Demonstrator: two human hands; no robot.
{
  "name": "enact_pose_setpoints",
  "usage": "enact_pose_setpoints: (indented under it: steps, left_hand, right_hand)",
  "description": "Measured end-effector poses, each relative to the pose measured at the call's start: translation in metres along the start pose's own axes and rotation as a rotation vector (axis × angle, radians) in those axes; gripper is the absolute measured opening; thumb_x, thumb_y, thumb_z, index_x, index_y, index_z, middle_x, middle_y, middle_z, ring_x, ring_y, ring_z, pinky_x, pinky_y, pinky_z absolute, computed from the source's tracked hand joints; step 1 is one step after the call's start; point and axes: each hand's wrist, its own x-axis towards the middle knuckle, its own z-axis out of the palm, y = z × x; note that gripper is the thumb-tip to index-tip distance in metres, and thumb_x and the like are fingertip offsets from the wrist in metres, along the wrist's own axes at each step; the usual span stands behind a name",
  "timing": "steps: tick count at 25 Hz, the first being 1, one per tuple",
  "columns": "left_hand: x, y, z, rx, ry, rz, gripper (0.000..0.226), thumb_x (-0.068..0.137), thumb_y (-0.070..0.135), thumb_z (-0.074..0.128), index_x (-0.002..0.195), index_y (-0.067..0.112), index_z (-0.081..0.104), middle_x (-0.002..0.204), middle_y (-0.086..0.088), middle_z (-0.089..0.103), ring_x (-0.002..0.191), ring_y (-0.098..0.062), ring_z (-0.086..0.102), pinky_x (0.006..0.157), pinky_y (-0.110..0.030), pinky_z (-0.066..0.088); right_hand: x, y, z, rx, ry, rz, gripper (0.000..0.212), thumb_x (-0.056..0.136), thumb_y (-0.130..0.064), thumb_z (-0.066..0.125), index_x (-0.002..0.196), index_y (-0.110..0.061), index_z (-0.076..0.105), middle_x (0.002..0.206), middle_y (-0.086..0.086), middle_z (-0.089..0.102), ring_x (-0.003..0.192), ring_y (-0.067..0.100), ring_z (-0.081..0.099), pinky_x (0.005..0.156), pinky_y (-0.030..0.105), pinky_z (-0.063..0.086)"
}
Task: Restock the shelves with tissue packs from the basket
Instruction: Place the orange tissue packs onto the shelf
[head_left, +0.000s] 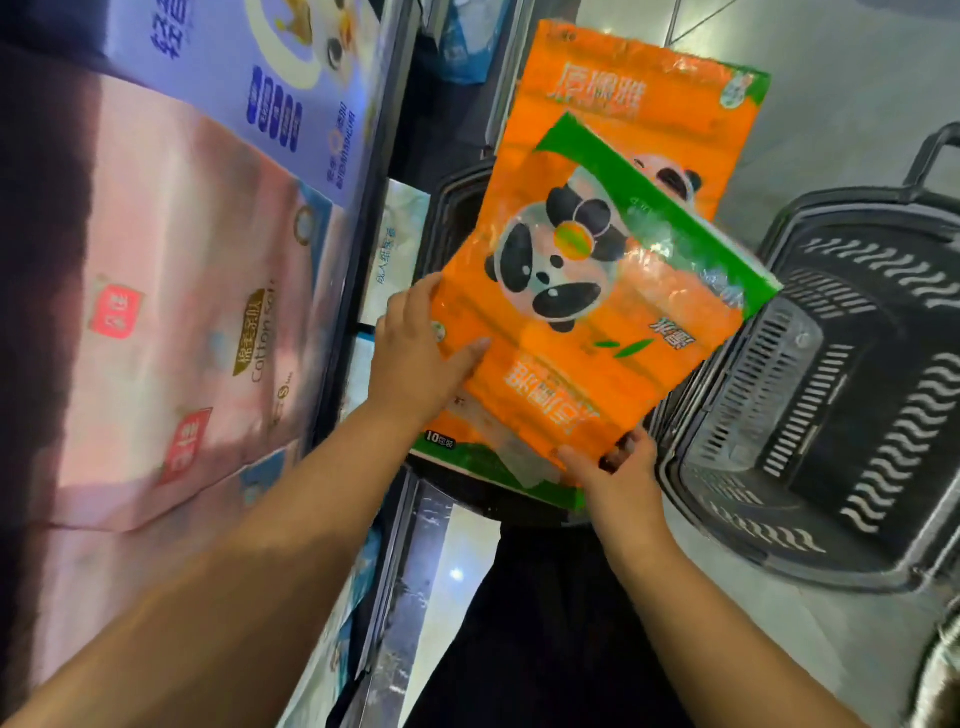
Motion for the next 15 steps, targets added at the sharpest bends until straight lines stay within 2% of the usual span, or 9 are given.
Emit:
enact_pose_setpoints:
  steps: [3, 7, 9, 12, 13, 15]
  left_hand:
    - [0.002, -0.009, 0.005, -0.027, -0.101, -0.113, 0.089, 0.079, 0.051, 0.071, 0.149, 0.021, 0.024, 0.143, -0.012, 0.036, 0.130, -0.031, 0.040, 0.106, -0.048, 0.038]
    - [0.025, -0.005, 0.003, -0.185, -0.204, -0.179, 0.075, 0.080, 0.054, 0.069, 0.142, 0.028, 0.037, 0.134, -0.006, 0.045, 0.119, -0.024, 0.051, 0.102, -0.046, 0.045]
    - [0.028, 0.000, 0.007, -0.253, -0.216, -0.204, 0.071, 0.080, 0.055, 0.067, 0.140, 0.029, 0.038, 0.134, -0.003, 0.050, 0.118, -0.022, 0.052, 0.100, -0.047, 0.046]
    - [0.005, 0.005, 0.025, -0.201, -0.001, -0.305, 0.069, 0.080, 0.055, 0.068, 0.136, 0.025, 0.042, 0.136, -0.006, 0.043, 0.122, -0.025, 0.046, 0.100, -0.041, 0.043]
    - [-0.007, 0.006, 0.032, -0.190, 0.061, -0.392, 0.074, 0.078, 0.055, 0.070, 0.138, 0.024, 0.040, 0.138, -0.008, 0.039, 0.125, -0.027, 0.043, 0.100, -0.042, 0.042]
    - [-0.027, 0.003, 0.047, -0.376, 0.092, -0.610, 0.090, 0.075, 0.052, 0.075, 0.145, 0.023, 0.026, 0.143, -0.009, 0.032, 0.127, -0.030, 0.042, 0.101, -0.045, 0.042]
  right_hand:
    - [0.017, -0.010, -0.022, -0.040, 0.115, -0.005, 0.065, 0.086, -0.016, 0.072, 0.135, -0.017, 0.030, 0.130, 0.007, 0.055, 0.101, 0.013, 0.058, 0.085, 0.029, 0.046]
    - [0.055, -0.049, -0.043, -0.009, 0.203, -0.130, 0.084, 0.082, -0.027, 0.076, 0.144, -0.020, 0.021, 0.126, 0.001, 0.055, 0.113, 0.015, 0.057, 0.101, 0.044, 0.047]
    - [0.070, -0.071, -0.048, -0.188, 0.346, -0.274, 0.101, 0.071, -0.041, 0.083, 0.146, -0.017, 0.021, 0.137, 0.005, 0.044, 0.125, 0.018, 0.047, 0.108, 0.042, 0.039]
    - [0.071, -0.098, -0.047, -0.593, 0.530, -0.418, 0.102, 0.071, -0.039, 0.082, 0.148, -0.011, 0.022, 0.155, 0.014, 0.016, 0.141, 0.032, 0.021, 0.116, 0.044, 0.023]
    - [0.069, -0.101, -0.046, -0.711, 0.536, -0.478, 0.104, 0.071, -0.041, 0.081, 0.151, -0.015, 0.018, 0.158, 0.014, 0.010, 0.144, 0.034, 0.014, 0.117, 0.048, 0.017]
    - [0.069, -0.110, -0.042, -0.960, 0.431, -0.624, 0.106, 0.071, -0.048, 0.079, 0.153, -0.022, 0.018, 0.160, 0.012, 0.007, 0.146, 0.037, 0.006, 0.117, 0.053, 0.009]
